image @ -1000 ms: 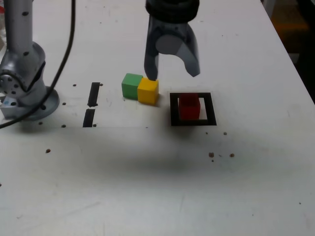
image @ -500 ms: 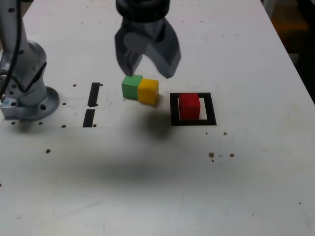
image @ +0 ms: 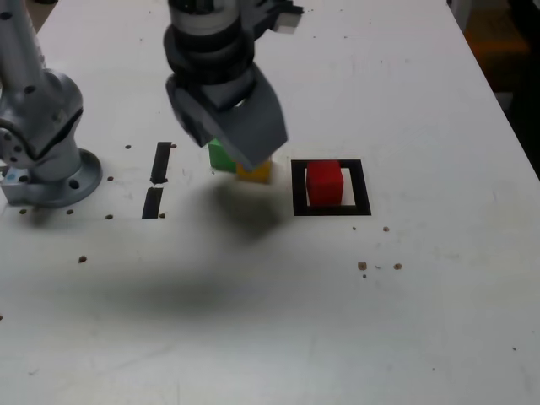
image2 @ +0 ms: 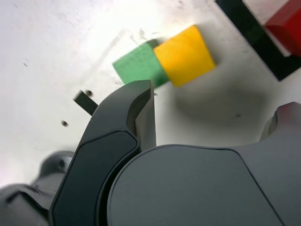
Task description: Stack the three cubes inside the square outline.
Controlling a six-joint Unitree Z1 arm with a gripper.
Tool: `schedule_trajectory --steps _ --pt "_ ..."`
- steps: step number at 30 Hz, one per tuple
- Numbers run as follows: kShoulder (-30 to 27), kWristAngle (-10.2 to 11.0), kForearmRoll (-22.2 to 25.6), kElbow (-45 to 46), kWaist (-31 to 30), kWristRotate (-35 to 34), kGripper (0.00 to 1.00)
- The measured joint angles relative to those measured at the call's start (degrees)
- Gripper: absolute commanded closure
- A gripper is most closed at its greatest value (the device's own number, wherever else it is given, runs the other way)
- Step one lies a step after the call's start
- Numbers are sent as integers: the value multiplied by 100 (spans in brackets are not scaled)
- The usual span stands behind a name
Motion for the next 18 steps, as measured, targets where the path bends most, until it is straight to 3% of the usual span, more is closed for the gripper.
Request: schedule_trajectory --steps 8,16,18 --pt "-398 638 -4 150 -315 706 8" --pt "-508 975 -41 142 -536 1139 8" --pt "-519 1169 -41 127 -662 1279 8"
